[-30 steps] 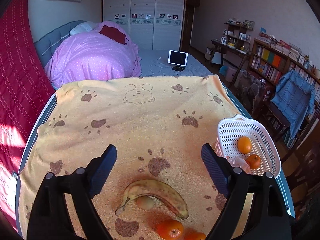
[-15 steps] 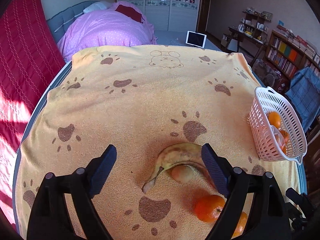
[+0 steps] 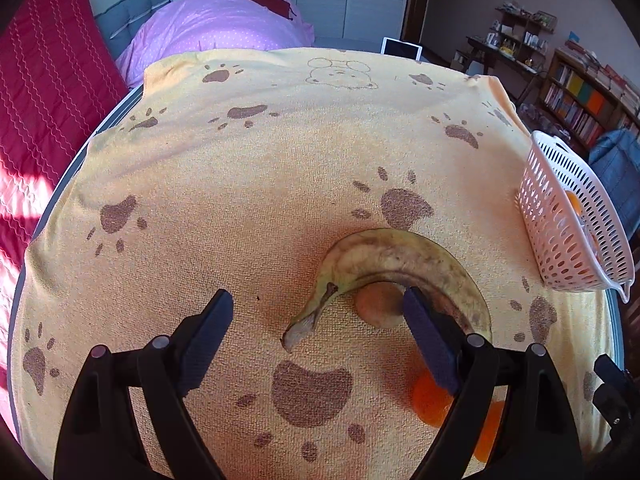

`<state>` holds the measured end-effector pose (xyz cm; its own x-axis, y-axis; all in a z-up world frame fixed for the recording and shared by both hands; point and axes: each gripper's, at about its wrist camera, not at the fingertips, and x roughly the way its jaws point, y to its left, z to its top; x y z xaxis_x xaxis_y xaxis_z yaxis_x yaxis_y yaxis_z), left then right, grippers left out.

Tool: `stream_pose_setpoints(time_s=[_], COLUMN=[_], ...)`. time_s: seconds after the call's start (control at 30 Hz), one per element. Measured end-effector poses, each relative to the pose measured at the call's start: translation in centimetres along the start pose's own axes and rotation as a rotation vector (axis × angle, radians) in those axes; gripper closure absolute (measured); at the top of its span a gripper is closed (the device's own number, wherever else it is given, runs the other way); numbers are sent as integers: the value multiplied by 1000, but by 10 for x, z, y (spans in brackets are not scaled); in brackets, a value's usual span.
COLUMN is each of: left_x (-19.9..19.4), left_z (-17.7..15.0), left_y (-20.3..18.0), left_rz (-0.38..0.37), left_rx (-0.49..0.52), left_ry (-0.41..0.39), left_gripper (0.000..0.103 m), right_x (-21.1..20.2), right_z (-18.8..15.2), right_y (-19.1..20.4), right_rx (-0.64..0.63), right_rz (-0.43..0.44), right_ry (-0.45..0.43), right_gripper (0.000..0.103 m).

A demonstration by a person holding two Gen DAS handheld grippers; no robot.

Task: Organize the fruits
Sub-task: 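Grasp the brown kiwi beside the banana with the left tool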

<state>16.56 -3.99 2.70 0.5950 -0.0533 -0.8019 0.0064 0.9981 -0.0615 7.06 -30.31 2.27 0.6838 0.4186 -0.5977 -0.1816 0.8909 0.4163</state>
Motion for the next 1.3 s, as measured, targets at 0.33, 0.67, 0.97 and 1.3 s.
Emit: stream_pose_setpoints(time_s=[0.33,0.67,0.97,1.3], left_x=[-9,-23,-23,-1], left_z=[-19,-38,-19,-9], left_y=[19,30,-5,-20], left_rz=[19,37,-65,-102], left_rx=[-9,-6,-12,-6], left_ry=[13,6,-6,25], left_gripper=[14,19,60,64], right_x=[0,1,1,1], right_z=[0,0,0,0], right_y=[0,0,-1,-1], right_rx=[1,-2,-1,-1], right_rz=[0,-2,-3,-4], right_ry=[0,-1,-4,-5], right_gripper=[43,43,43,43])
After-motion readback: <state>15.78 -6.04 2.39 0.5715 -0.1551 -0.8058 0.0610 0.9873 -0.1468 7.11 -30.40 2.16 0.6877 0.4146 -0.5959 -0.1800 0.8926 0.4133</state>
